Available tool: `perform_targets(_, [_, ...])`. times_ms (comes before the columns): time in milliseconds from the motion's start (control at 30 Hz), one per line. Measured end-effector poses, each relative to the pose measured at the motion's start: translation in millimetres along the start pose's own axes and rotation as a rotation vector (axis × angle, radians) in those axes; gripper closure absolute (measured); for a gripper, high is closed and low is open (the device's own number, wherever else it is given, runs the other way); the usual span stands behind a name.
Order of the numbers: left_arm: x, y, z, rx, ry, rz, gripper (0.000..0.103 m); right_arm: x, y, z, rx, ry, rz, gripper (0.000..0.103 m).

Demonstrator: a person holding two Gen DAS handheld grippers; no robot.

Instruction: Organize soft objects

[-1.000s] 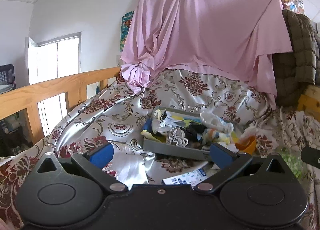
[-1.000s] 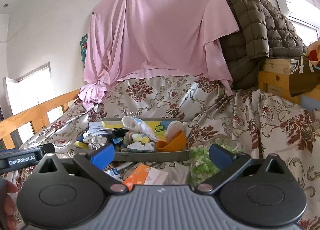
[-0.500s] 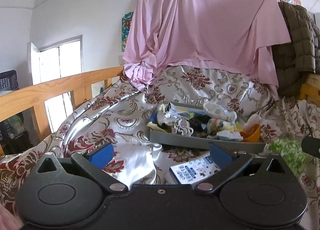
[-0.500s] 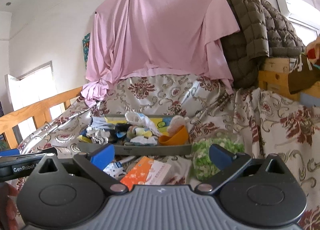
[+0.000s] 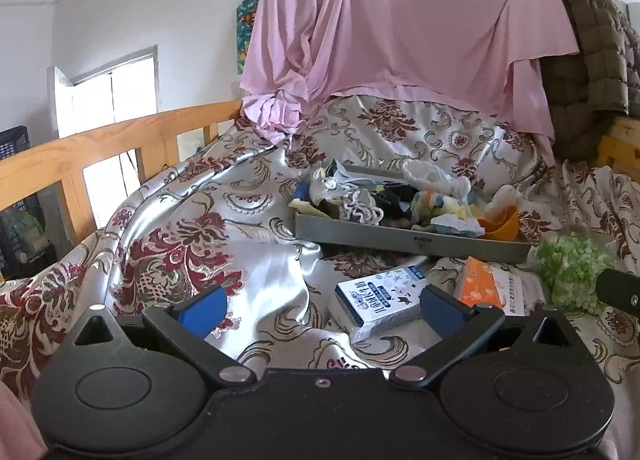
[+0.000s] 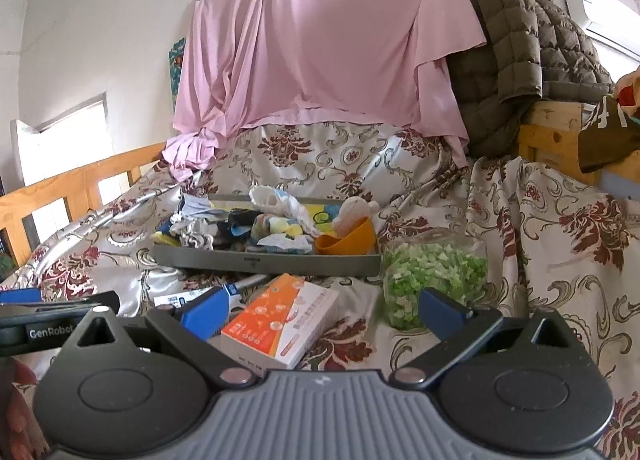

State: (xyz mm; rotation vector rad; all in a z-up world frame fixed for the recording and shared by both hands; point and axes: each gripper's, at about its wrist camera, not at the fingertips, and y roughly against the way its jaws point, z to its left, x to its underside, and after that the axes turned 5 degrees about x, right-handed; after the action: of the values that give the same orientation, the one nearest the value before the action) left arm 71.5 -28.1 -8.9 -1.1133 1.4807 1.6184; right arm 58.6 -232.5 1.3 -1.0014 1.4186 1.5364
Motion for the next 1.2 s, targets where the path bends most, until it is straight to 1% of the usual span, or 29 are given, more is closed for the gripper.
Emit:
perform_targets(200, [2.7, -2.3, 0.9, 0.009, 0.017, 0.019, 0.001, 3.3, -3.4, -1.8, 0.003, -0.011, 0.016, 0.0])
perform_targets(467, [6.7, 0.0, -5.3, 0.031, -0.019, 0.008, 0.001, 4.7, -5.8, -4.2, 0.01, -0.019, 0.024, 0.0])
perform_targets(1200, [7.0, -0.7, -3.8, 0.023, -0.013, 0.018, 0.001, 6.9, -7.3, -5.7, 0.01, -0.026, 0.036, 0.0])
